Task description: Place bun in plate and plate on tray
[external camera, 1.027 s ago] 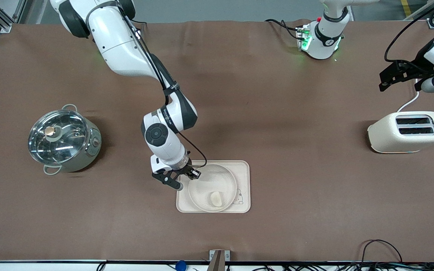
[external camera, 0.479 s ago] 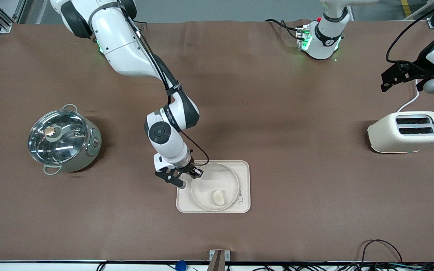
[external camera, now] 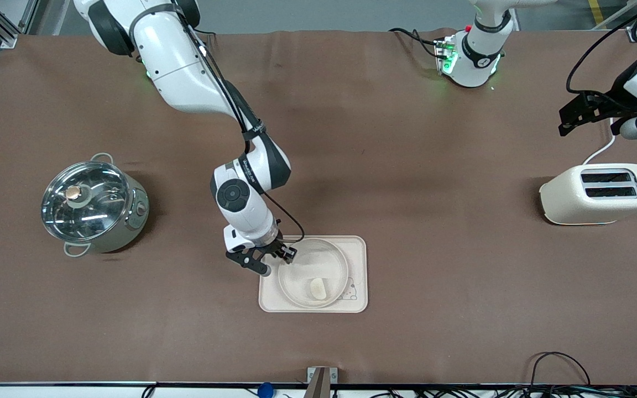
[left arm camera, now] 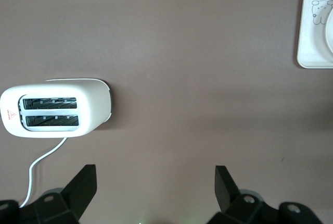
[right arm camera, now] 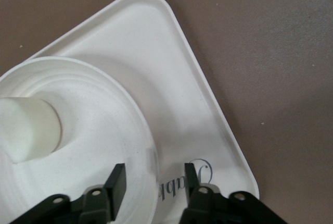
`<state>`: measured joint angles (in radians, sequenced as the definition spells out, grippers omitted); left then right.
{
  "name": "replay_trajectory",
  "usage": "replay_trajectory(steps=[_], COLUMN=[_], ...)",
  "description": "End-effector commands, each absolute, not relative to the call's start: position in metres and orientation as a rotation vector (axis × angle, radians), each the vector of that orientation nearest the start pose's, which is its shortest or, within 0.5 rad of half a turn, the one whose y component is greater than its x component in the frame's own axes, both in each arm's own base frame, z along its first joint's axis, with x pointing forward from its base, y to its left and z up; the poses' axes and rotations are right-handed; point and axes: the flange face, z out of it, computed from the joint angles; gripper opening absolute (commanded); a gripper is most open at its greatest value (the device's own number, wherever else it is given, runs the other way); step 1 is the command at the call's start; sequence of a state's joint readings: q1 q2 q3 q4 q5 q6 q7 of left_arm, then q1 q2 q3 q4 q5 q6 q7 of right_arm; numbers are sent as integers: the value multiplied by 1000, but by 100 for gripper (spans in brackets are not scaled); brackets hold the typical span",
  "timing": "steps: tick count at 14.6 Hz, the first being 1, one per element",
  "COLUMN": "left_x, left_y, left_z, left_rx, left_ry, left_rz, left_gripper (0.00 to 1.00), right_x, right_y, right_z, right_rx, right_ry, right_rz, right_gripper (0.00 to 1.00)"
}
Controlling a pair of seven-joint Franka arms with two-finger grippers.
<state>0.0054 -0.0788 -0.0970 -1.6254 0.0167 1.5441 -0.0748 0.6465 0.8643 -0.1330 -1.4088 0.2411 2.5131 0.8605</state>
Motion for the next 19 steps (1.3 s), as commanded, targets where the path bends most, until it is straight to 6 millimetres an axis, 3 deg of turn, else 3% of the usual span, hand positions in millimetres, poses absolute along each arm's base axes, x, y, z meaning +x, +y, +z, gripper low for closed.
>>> replay_trajectory(steps=[1, 4, 9, 13, 14, 16, 19], left_x=[524, 525, 528, 528, 528, 528, 529], left_y=[-46, -46, -47, -47, -47, -47, -47], left_z=[641, 644, 642, 641, 641, 641, 638], left_rx=[-3098, -3099, -3099, -3104, -3104, -3105, -3104], left_ry=[57, 60, 60, 63, 63, 60, 63], left_rz=[-7, -18, -14, -6, -6, -6, 1], left_gripper=[100, 100, 100, 100, 100, 100, 100], right_x=[638, 642, 659, 663, 663, 655, 633], right_y=[385, 370, 299, 205, 173, 118, 64], right_z=[245, 290, 392, 473, 487, 520, 563], right_rx=[-2833, -2856, -2839, -2850, -2860, -2877, -3028], right_ry=[669, 663, 712, 664, 668, 611, 556], right_rz=[-182, -139, -110, -86, -64, -49, -98], right_gripper=[59, 65, 90, 96, 100, 100, 100])
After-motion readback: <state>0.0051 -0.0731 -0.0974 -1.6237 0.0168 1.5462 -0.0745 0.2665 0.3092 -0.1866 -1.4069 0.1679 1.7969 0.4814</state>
